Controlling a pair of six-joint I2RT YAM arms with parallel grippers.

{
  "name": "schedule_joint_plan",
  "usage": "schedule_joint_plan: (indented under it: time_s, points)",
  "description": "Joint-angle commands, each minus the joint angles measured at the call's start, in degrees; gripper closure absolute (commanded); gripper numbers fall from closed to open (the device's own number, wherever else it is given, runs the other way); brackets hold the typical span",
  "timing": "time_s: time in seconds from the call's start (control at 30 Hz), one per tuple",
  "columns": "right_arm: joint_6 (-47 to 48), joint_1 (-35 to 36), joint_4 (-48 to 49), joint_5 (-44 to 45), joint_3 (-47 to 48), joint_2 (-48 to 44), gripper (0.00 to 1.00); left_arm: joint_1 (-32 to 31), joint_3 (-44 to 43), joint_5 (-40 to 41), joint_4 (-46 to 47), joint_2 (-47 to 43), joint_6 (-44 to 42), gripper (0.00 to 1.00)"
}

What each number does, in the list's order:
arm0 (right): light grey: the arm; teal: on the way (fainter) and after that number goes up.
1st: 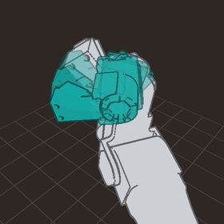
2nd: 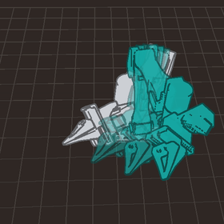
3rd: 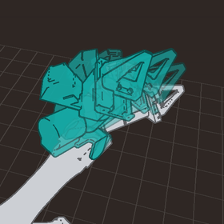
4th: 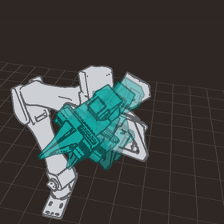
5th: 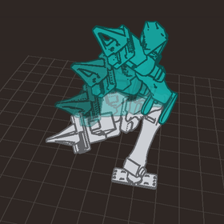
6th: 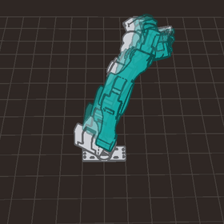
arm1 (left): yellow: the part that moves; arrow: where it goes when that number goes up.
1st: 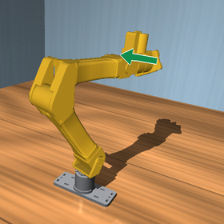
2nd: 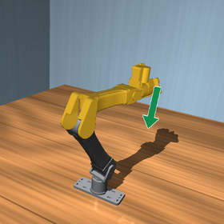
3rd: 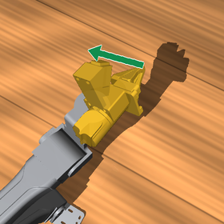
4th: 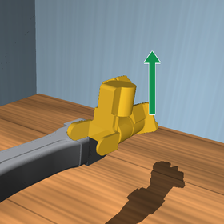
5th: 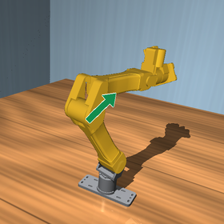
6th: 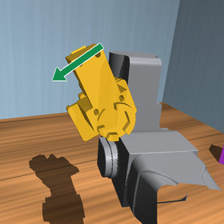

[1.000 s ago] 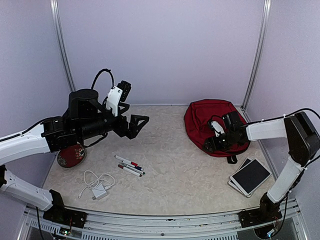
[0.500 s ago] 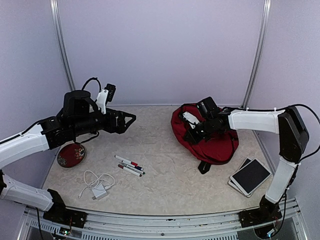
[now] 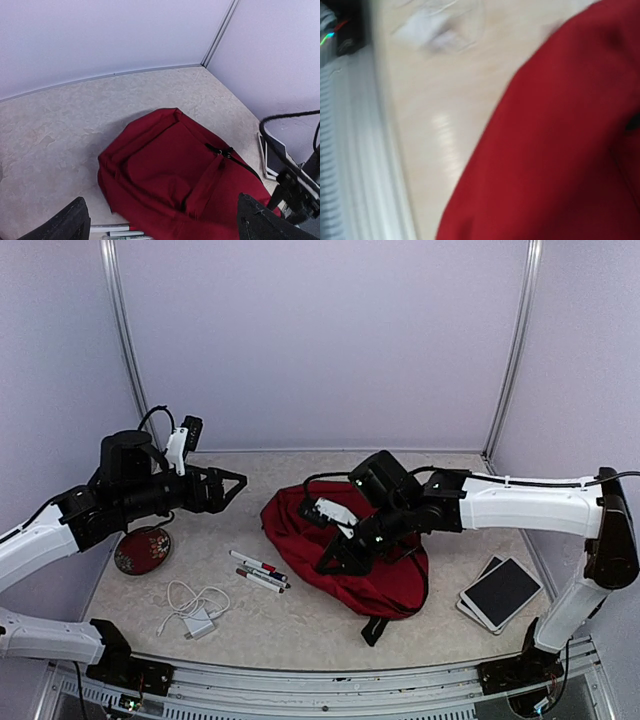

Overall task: Pack the student bag
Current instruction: Pick up the student bag from the corner of the board, then set down the student bag at the center of the board, then pick up the student bag from the center of the board.

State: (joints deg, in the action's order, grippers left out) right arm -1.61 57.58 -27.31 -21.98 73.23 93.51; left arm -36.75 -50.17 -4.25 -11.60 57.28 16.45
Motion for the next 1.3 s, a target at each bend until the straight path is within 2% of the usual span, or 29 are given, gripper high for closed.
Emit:
schedule_joint_plan:
  time_s: [0.0,0.07,0.13,0.2,0.37,0.4,0.5,0.57,0.77,0.97,1.03,1.1,1.23,1.27]
  points:
    - [-3.03,3.66,-5.93,-3.08,-2.83,-3.26,0.57,0.69,2.14,-0.53,-0.08,-0.61,-1.29,0.01]
    - [-4.53,3.59,-4.61,0.62,-4.15,-5.72,0.42,0.88,2.52,-1.14,0.60,0.10,-1.42,0.01]
    - [-6.47,2.83,-2.24,4.87,-5.40,-8.39,0.32,0.97,2.39,-1.83,1.03,1.32,-1.39,0.01]
    - [-10.12,-0.28,-0.38,7.74,-6.91,-10.67,0.28,0.96,1.77,-2.42,1.01,2.60,-1.33,0.01]
    - [-21.56,-15.09,-2.79,14.25,-14.58,-16.39,0.29,1.01,-0.35,-3.23,0.72,5.16,-2.00,0.01]
    - [-22.81,-17.27,-3.37,16.43,-17.33,-18.01,0.25,1.02,-0.89,-3.08,0.58,5.90,-2.37,0.01]
    - [-24.31,-21.25,-2.45,16.94,-23.41,-19.82,0.07,1.33,-2.59,-2.53,0.22,7.57,-3.41,0.01]
    - [-26.73,-21.71,-0.72,15.95,-26.49,-19.19,0.00,1.59,-3.20,-2.65,0.83,8.80,-4.51,0.01]
    - [-29.83,-21.89,6.95,12.51,-33.13,-13.17,0.00,2.30,-6.24,-4.99,1.58,14.48,-5.15,0.01]
    - [-29.50,-21.90,12.73,5.69,-32.02,-4.92,0.05,2.34,-6.62,-5.18,1.43,15.60,-5.52,0.01]
    - [-28.49,-21.89,12.05,5.05,-30.66,-3.24,0.09,2.52,-6.41,-5.03,1.41,15.27,-5.73,0.01]
    - [-27.62,-21.89,11.20,5.28,-29.86,-2.73,0.25,2.73,-6.27,-4.85,1.49,14.92,-6.19,0.01]
    - [-26.17,-21.90,8.62,9.29,-27.75,-5.75,0.98,3.19,-6.46,-4.36,1.49,14.63,-6.85,0.01]
    - [-25.30,-21.90,7.40,10.02,-26.64,-6.45,1.00,3.26,-6.62,-4.41,1.55,14.58,-6.91,0.01]
